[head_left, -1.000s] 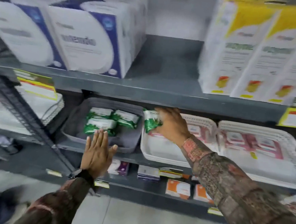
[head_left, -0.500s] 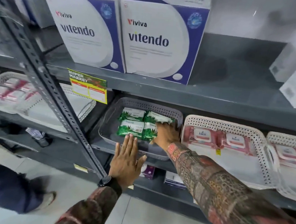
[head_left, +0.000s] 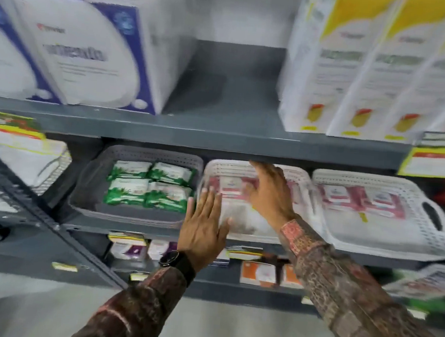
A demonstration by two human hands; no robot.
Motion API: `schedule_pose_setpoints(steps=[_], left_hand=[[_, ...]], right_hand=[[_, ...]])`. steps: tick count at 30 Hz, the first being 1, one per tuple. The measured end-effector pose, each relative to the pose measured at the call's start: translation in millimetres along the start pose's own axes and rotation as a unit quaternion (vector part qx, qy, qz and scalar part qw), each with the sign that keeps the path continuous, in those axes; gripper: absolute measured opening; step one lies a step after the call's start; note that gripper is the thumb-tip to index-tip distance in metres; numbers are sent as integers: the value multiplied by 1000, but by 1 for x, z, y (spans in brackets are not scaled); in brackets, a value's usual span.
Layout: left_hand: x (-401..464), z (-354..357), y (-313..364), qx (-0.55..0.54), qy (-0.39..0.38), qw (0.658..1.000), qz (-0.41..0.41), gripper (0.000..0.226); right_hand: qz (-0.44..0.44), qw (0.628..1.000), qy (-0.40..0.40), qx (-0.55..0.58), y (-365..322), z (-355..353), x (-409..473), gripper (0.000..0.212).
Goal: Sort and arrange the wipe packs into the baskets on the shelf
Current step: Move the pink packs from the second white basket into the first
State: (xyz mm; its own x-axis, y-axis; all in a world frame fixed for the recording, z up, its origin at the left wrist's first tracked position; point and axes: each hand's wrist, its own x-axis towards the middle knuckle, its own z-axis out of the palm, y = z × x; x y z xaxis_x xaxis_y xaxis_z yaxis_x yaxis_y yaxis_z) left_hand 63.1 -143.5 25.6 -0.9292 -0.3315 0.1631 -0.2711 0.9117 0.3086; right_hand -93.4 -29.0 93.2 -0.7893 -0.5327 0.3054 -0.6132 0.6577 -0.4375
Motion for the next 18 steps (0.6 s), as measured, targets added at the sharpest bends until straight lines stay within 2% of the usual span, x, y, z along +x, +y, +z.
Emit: schedule_pose_setpoints(steps=[4,6,8,13,18], left_hand=[[19,40,86,-13,-44,998,51,77],[26,58,110,-2,-67,996,57,79],[28,75,128,10,-83,995,55,85],[25,92,135,50,-57,996,43,90],[24,92,138,59,-59,996,36,87]], right_hand=[[82,995,-5,-52,107,-58,-23,54],[115,991,-5,-66,150,-79,-37,50],[144,987,-19,-75,190,-96,-48,54],[167,979,-84,-83,254,-105,-52,67],[153,974,-134,-104,279,-92,-33,76]])
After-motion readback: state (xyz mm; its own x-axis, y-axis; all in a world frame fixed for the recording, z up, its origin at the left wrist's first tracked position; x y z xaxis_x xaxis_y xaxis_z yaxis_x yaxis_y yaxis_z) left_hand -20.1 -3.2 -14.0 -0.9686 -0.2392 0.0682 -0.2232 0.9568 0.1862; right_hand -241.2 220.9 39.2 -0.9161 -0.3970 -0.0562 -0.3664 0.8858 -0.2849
